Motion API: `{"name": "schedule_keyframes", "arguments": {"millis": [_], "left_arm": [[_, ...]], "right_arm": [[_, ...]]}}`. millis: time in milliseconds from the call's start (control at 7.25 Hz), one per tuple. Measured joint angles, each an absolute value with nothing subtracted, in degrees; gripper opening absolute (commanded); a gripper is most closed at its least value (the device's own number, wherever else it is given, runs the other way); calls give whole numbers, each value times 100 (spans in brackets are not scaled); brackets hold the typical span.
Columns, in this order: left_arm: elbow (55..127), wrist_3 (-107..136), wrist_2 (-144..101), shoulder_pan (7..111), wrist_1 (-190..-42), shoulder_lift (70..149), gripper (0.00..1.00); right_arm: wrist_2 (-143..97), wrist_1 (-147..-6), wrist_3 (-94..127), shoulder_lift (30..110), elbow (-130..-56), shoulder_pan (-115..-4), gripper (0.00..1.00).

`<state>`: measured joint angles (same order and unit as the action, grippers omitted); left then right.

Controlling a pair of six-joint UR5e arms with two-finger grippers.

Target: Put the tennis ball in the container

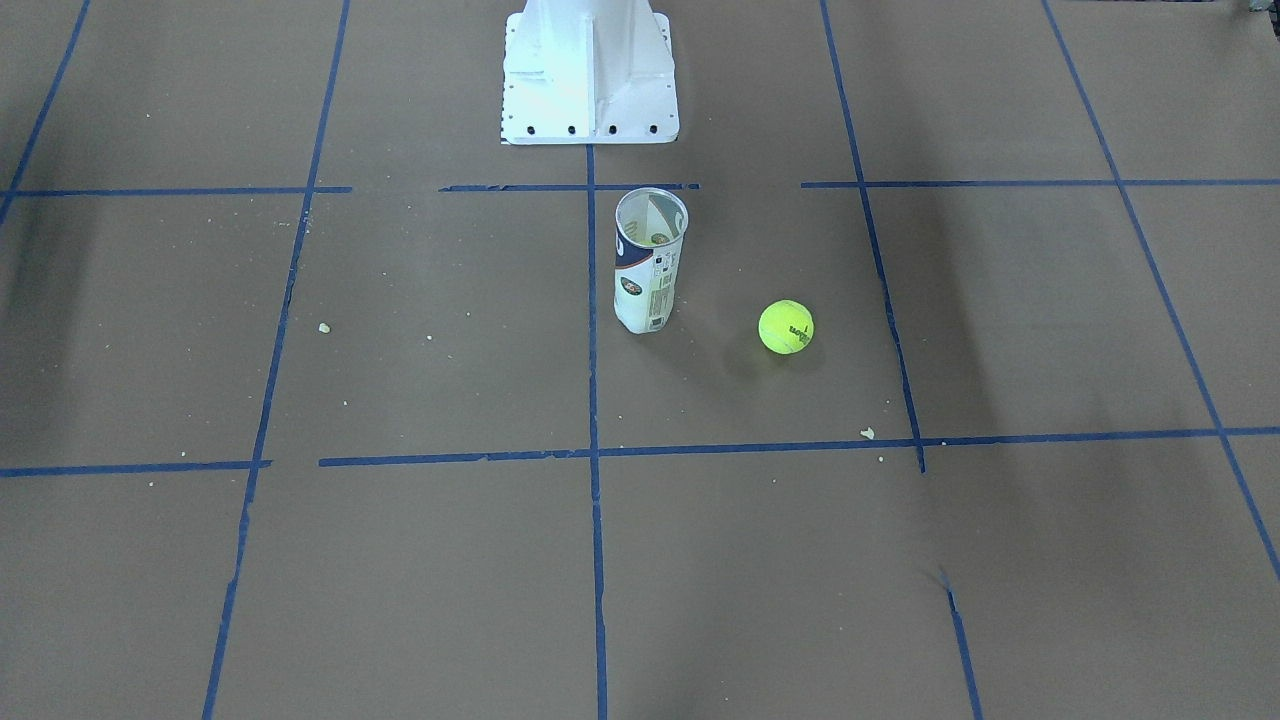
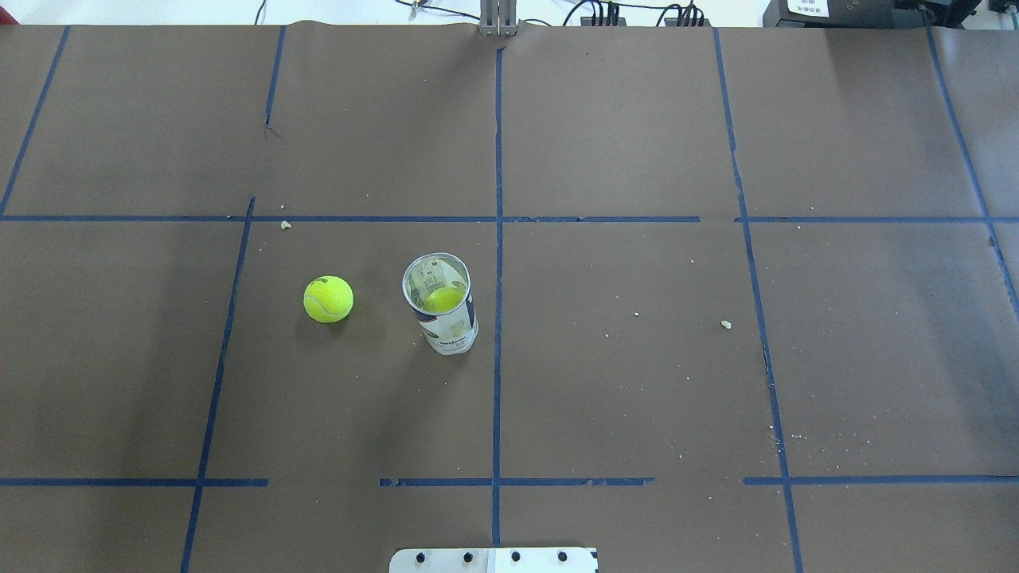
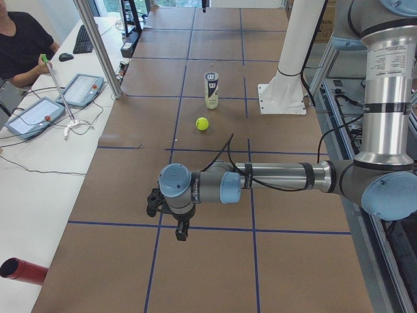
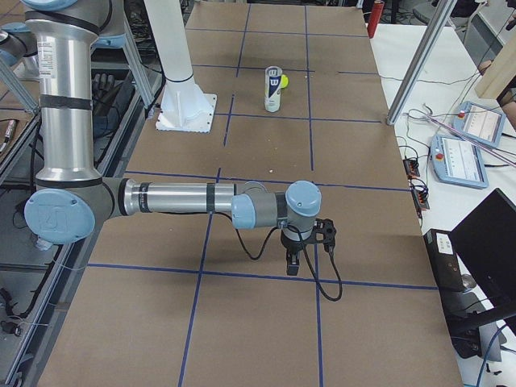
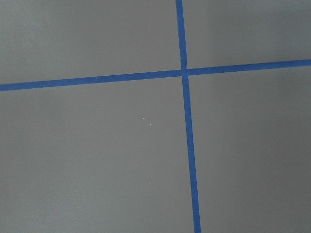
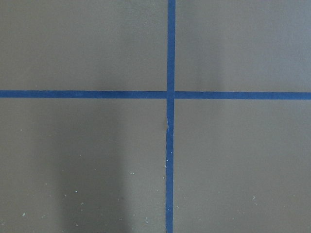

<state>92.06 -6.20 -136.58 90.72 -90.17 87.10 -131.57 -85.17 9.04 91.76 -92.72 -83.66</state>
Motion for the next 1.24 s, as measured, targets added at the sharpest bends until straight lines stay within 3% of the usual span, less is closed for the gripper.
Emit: {"name": "schedule_keyframes", "arguments": {"millis": [690, 1241], "left_arm": [[9331, -606, -13647, 9056, -9035, 9031, 100], [10521, 762, -13662, 8596, -9014, 9294, 100]], "right_arm": [[-13157, -8517, 905, 9176, -9272, -8367, 100], [-13157, -8517, 905, 9176, -9273, -8367, 100]]}}
